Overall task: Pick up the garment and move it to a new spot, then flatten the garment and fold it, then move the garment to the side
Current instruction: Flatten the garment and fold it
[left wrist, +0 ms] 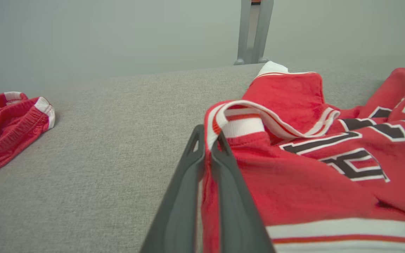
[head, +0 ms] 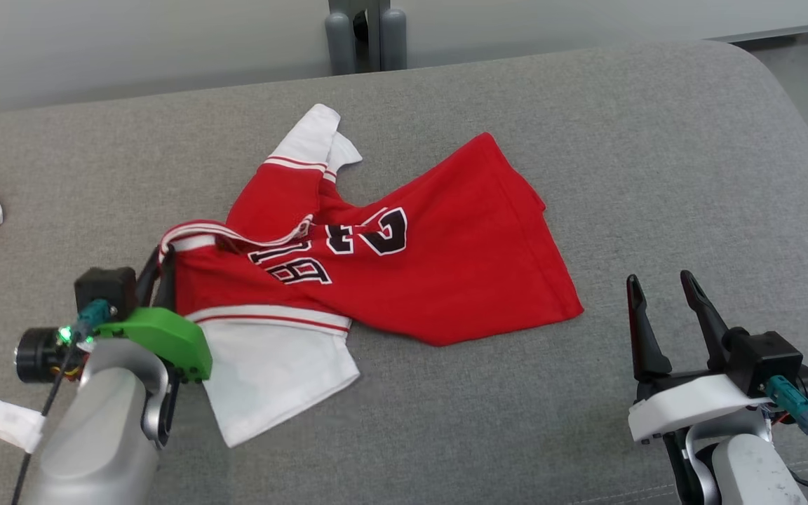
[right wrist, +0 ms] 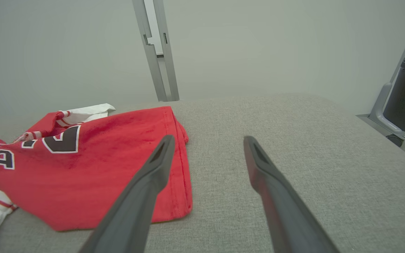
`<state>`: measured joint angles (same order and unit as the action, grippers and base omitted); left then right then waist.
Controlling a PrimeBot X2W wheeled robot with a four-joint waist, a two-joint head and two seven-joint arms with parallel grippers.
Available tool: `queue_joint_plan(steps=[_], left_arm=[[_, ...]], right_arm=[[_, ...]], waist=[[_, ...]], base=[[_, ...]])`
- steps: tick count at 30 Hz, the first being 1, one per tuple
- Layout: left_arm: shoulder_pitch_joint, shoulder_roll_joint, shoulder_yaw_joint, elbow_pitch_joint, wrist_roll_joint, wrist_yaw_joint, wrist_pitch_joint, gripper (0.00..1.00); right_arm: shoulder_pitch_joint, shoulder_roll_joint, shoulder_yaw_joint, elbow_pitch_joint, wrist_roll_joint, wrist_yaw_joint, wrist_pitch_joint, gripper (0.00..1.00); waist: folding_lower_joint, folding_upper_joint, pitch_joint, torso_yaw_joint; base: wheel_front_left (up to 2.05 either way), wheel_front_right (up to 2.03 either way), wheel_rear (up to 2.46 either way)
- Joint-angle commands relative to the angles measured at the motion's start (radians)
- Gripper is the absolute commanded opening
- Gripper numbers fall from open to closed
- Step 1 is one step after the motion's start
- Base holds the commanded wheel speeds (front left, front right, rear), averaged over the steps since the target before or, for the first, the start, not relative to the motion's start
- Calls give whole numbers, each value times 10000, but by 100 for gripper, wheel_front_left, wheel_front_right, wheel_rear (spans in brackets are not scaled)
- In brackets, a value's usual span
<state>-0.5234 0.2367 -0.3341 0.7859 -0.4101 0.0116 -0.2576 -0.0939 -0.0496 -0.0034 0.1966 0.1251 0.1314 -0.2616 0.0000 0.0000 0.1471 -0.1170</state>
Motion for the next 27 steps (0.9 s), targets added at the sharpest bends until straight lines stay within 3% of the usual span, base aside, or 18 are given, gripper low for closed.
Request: queue_joint_plan(steps=[1,8,9,10,27], left_arm=[[-315,149,22,115,163,-23,-54,0],[-1408,358,144,459,382,-57,-83,0],[-1456,342,224,325,413,-7,-83,25],[-1398,252,331,212,407,24,-84,100],[1710,-743,1715,-2642,862,-343,-79,100]], right_arm=[[-142,-18,31,-49,-50,-14,-40,100],[-406,-19,89,-86,-116,-14,-44,100],[-424,-18,92,-63,-133,-14,-45,100],[-461,-19,102,-41,-138,-14,-45,100],[-157,-21,-231,148,-108,-14,-41,100]], waist=[[0,0,193,-88],[0,0,556,-245],[0,0,576,-253],[0,0,591,-258],[0,0,-458,688]], base=[[0,0,0],[0,0,0],[0,0,0],[0,0,0],[0,0,0]])
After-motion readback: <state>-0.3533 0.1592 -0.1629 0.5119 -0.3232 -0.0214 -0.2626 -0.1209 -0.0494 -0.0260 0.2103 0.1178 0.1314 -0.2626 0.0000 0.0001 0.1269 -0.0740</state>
